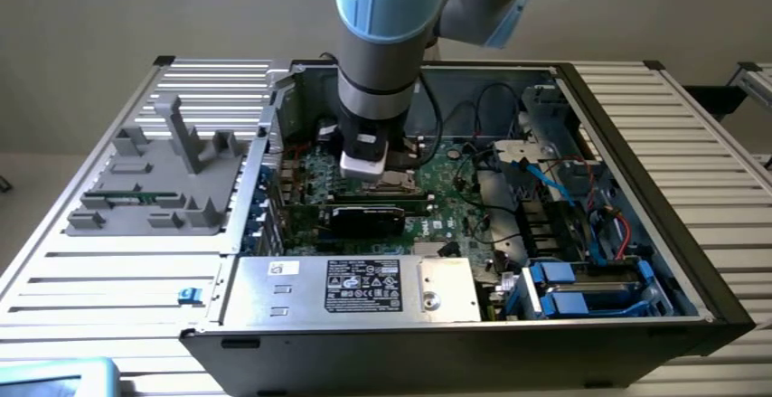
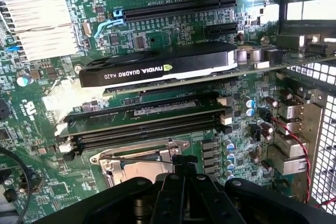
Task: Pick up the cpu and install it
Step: 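Install the second cpu locking lever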
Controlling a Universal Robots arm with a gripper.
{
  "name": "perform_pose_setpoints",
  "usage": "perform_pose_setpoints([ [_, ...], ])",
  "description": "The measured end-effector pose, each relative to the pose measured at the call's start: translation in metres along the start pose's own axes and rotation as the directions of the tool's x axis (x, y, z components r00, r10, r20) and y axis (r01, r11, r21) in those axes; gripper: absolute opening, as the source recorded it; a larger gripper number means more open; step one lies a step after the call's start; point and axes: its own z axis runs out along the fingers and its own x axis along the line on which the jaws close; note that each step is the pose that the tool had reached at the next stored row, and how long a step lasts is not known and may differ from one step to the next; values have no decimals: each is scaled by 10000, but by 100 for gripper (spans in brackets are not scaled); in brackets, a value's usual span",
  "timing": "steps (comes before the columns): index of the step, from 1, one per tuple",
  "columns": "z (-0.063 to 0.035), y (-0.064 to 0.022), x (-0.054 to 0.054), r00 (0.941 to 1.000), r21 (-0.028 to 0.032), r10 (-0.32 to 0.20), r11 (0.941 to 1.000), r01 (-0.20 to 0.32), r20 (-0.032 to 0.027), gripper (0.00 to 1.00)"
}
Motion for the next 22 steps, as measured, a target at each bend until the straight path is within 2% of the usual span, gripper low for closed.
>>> perform_pose_setpoints([
  [8, 129, 52, -74, 10000, -6, 12, 10000, -12, 34, 11],
  [22, 233, 60, -102, 10000, 15, 11, 10000, -11, 40, 11],
])
